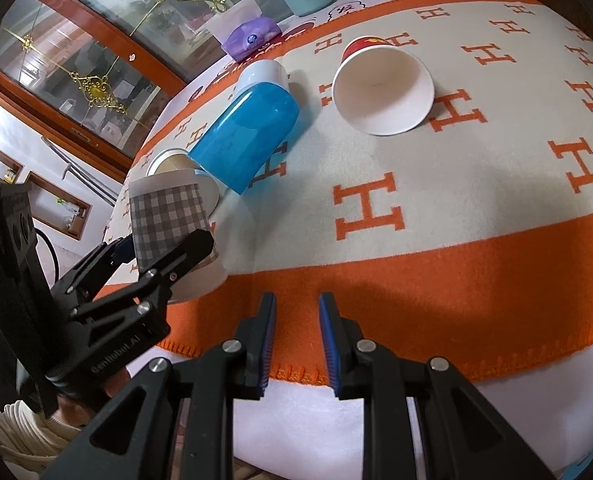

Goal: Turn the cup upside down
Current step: 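Rotate the held plaid cup with the left tool, base upward, and lower it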

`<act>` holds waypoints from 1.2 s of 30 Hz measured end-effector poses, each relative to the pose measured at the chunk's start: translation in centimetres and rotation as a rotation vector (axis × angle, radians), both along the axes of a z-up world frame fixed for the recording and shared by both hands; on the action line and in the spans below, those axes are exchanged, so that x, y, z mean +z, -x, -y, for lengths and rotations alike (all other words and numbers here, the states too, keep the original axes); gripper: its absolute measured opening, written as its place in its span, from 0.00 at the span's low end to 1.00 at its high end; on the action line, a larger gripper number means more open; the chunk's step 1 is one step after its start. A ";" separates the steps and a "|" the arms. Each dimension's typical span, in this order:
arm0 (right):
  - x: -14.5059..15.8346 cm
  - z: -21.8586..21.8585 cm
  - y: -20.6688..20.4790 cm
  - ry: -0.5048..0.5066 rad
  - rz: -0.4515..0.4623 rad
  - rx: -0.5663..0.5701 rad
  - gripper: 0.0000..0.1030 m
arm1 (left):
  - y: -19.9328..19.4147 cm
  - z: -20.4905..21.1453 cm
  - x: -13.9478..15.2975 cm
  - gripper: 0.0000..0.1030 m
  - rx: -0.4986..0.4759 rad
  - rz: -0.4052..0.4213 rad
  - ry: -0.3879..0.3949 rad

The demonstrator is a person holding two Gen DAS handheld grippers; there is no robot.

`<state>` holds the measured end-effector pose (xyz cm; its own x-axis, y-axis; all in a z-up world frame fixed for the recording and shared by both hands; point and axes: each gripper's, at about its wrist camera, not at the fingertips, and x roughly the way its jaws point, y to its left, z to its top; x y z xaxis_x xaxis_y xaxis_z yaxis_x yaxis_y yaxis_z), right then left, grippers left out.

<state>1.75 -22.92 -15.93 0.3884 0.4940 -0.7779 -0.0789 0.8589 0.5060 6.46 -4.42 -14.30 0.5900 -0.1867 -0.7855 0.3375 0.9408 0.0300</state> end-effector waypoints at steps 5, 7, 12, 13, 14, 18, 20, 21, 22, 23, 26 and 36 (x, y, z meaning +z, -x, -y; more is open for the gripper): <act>-0.1 -0.2 0.2 0.012 -0.003 0.003 0.21 | 1.5 0.1 -0.7 0.61 -0.033 0.085 -0.040; 0.0 -0.3 0.3 0.019 0.000 0.004 0.21 | 2.2 0.2 -0.8 0.60 -0.046 0.114 -0.048; -0.1 -0.8 0.4 0.034 -0.006 0.013 0.21 | 4.0 0.2 -1.0 0.61 -0.072 0.169 -0.074; -0.1 -0.9 0.4 0.039 -0.007 0.015 0.21 | 4.2 0.1 -1.1 0.60 -0.075 0.173 -0.073; -0.1 -1.0 0.4 0.044 -0.009 0.017 0.21 | 4.3 0.0 -1.2 0.60 -0.076 0.176 -0.071; -0.1 -1.9 0.6 0.069 -0.015 0.035 0.21 | 4.7 -0.7 -1.4 0.60 -0.072 0.173 -0.043; 0.1 -2.2 0.7 0.082 -0.010 0.041 0.21 | 4.9 -0.9 -1.8 0.60 -0.067 0.165 -0.031; 0.2 -2.3 0.7 0.086 -0.007 0.042 0.21 | 4.9 -1.0 -1.9 0.60 -0.065 0.161 -0.027; 0.3 -2.4 0.8 0.093 -0.003 0.042 0.21 | 5.0 -1.1 -2.2 0.60 -0.061 0.158 -0.024; 0.4 -2.4 0.8 0.100 -0.001 0.041 0.21 | 5.1 -1.2 -2.3 0.60 -0.060 0.171 -0.016; 0.5 -2.7 0.7 0.115 0.003 0.037 0.21 | 4.9 -1.0 -2.3 0.60 -0.065 0.186 -0.017; 0.8 -3.5 1.1 0.152 0.023 0.043 0.23 | 4.1 -0.9 -1.2 0.72 -0.068 0.191 0.040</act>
